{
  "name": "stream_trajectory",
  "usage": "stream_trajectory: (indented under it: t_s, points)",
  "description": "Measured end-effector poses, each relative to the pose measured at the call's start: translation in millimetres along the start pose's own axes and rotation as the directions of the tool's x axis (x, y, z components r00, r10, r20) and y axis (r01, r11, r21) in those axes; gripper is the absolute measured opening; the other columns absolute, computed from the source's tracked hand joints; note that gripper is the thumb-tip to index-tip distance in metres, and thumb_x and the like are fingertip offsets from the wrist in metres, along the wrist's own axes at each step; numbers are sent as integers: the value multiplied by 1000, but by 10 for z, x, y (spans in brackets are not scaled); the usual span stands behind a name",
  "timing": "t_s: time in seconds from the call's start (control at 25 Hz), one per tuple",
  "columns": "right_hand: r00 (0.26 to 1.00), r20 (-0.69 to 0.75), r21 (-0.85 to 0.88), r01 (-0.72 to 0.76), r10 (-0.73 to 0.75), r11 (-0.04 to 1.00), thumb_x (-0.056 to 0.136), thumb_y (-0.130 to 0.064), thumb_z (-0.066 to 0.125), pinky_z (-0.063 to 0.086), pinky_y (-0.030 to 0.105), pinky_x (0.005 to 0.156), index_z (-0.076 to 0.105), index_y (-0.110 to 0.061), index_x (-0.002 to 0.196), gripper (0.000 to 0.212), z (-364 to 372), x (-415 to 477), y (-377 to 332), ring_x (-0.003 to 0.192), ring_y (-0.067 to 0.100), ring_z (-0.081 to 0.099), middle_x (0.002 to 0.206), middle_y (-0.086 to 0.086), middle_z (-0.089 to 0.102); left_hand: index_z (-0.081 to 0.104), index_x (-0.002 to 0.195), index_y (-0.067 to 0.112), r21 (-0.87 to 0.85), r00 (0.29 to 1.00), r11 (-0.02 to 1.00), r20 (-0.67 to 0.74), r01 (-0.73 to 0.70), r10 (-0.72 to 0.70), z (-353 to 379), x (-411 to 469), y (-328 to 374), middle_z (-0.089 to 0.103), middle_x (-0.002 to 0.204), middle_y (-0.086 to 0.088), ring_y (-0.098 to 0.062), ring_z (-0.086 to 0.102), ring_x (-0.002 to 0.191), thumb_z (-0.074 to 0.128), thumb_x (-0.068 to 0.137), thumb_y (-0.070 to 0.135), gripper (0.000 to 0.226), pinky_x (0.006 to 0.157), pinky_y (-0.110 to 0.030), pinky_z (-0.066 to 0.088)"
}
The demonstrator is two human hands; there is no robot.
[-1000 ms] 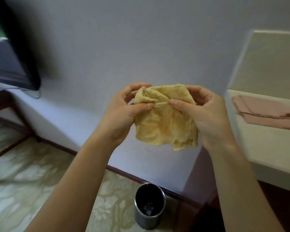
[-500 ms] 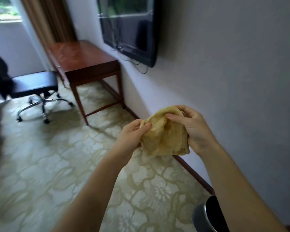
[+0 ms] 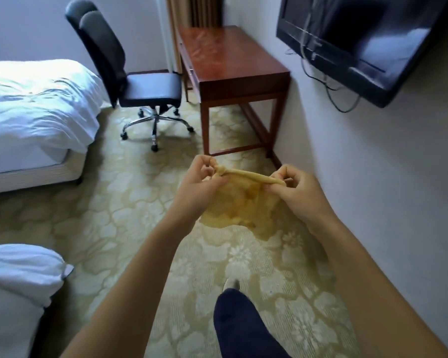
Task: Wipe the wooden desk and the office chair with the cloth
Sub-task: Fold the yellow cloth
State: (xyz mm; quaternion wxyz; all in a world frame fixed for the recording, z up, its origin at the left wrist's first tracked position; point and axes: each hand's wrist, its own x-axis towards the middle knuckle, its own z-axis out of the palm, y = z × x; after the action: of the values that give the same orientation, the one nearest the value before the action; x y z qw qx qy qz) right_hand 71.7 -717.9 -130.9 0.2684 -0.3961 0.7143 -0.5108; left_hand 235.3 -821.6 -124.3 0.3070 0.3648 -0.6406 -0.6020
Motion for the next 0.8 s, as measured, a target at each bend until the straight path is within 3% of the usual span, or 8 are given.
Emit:
stream_trajectory:
  t_s: [0.16, 0.28, 0.44, 0.52, 0.6, 0.68, 0.8]
  points:
    - [989, 101, -7, 111, -110, 994, 78, -10, 65, 47, 35, 66, 48, -26, 52, 34, 443, 1281, -225, 70, 21, 52, 83, 24, 62, 50, 92, 35, 168, 985, 980, -112, -109, 129, -455, 1135, 40, 59, 101, 3, -15, 63, 86, 58, 92, 26, 12, 63, -24, 52]
    - [972, 167, 42, 160, -165, 986, 80, -2, 60, 51, 34, 65, 49, -26, 53, 37, 693, 2139, -495, 72, 21, 56, 83, 17, 65, 56, 88, 26, 246, 992, 968, -96, -50, 75, -796, 1883, 116, 61, 101, 0, -22, 65, 90, 61, 90, 23, 6, 75, -37, 57]
    - [948, 218, 57, 225, -232, 973, 82, -3, 60, 55, 32, 67, 54, -20, 65, 25, 1039, 3246, -737, 73, 18, 63, 82, 12, 68, 65, 81, 22, 297, 992, 954, -126, 37, 1, -1207, 2809, 136, 67, 88, 5, -12, 63, 85, 67, 85, 25, 5, 74, -27, 50]
    - [945, 232, 60, 224, -231, 973, 82, -4, 61, 55, 40, 70, 53, -17, 68, 21, 1205, 3740, -766, 76, 27, 64, 83, 16, 67, 69, 79, 20, 158, 989, 976, -38, 150, -145, -1383, 3241, 103, 68, 83, 4, -11, 64, 83, 69, 83, 23, 4, 77, -30, 52]
    - [954, 217, 84, 192, -206, 978, 84, -7, 62, 51, 38, 65, 52, -18, 68, 21, 1342, 4263, -753, 69, 24, 59, 74, 10, 63, 70, 82, 18, -101, 955, 954, 116, 283, -271, -1565, 3732, 42, 67, 79, 3, -9, 63, 70, 68, 80, 23, 6, 74, -28, 50]
    - [965, 188, 128, 158, -181, 979, 85, -11, 63, 47, 32, 60, 52, -20, 67, 23, 1420, 4749, -726, 65, 14, 54, 66, 0, 56, 71, 85, 18, -357, 929, 862, 216, 360, -299, -1698, 4238, -19, 65, 78, 3, -8, 58, 62, 66, 77, 25, 12, 65, -24, 48]
    - [978, 156, 178, 111, -139, 978, 85, -11, 64, 44, 29, 56, 49, -19, 66, 25, 1524, 5549, -651, 62, 14, 50, 62, -2, 52, 75, 78, 17, -594, 928, 716, 184, 367, -324, -1849, 5176, -88, 67, 79, 3, -12, 64, 72, 69, 69, 23, 13, 64, -27, 54]
